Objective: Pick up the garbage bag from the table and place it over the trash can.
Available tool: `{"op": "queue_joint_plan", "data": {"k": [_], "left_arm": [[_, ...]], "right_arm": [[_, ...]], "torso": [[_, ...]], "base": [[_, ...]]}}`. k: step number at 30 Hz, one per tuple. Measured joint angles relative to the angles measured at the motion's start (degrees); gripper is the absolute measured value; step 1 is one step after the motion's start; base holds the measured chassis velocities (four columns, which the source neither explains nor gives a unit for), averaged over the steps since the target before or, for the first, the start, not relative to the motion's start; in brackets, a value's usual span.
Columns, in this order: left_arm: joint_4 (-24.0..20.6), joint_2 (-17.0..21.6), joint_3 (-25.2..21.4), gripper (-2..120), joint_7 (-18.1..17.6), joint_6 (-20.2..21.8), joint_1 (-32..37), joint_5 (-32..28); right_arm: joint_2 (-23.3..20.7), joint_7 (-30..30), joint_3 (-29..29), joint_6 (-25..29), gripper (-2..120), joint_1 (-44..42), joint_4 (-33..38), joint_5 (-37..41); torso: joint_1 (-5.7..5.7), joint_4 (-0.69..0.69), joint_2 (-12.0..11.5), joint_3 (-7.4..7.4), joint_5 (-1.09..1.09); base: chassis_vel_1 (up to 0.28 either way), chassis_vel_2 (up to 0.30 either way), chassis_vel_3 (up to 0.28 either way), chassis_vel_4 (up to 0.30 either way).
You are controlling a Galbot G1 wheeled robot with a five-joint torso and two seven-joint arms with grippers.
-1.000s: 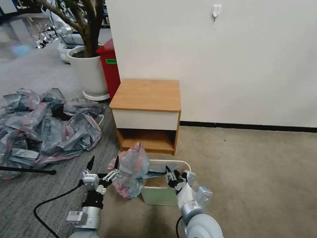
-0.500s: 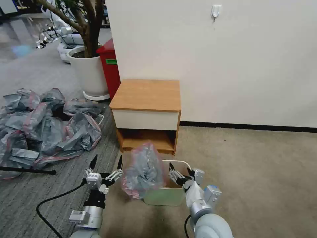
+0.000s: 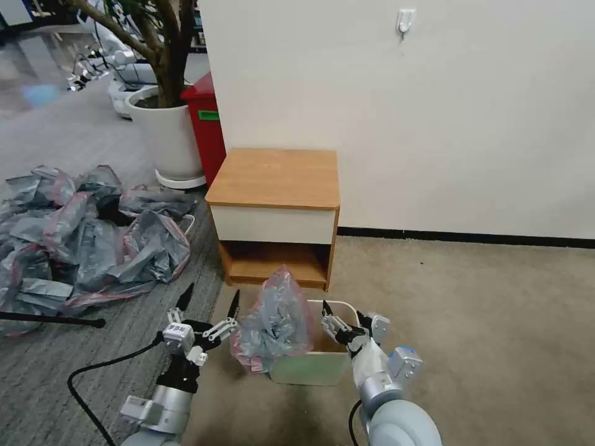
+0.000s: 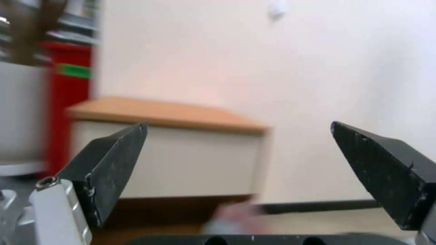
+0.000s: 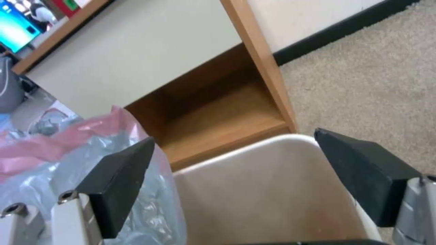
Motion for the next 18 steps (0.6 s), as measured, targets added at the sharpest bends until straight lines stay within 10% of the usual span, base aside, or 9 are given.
{"op": "queue_joint_plan", "data": {"k": [8,18], "left_arm": [[-1.31,1.36,4.61,100,9.07,8.16,0.95,-5.67],[6.09,-0.07,11.21,100,1.3,13.72,-4.17,4.18]], "right_arm": [[-0.17,0.05,1.01,0.08,90,-0.96,1.15,0.13],[-0.92,-0.07,3.16,1.01,86,-3.86,2.49,-0.19]], "torso": [[0.0,0.0,0.0,0.0,0.01],[0.0,-0.01,0.0,0.0,-0.01]], "base": [[0.0,0.0,0.0,0.0],[0.0,0.0,0.0,0.0]]}}
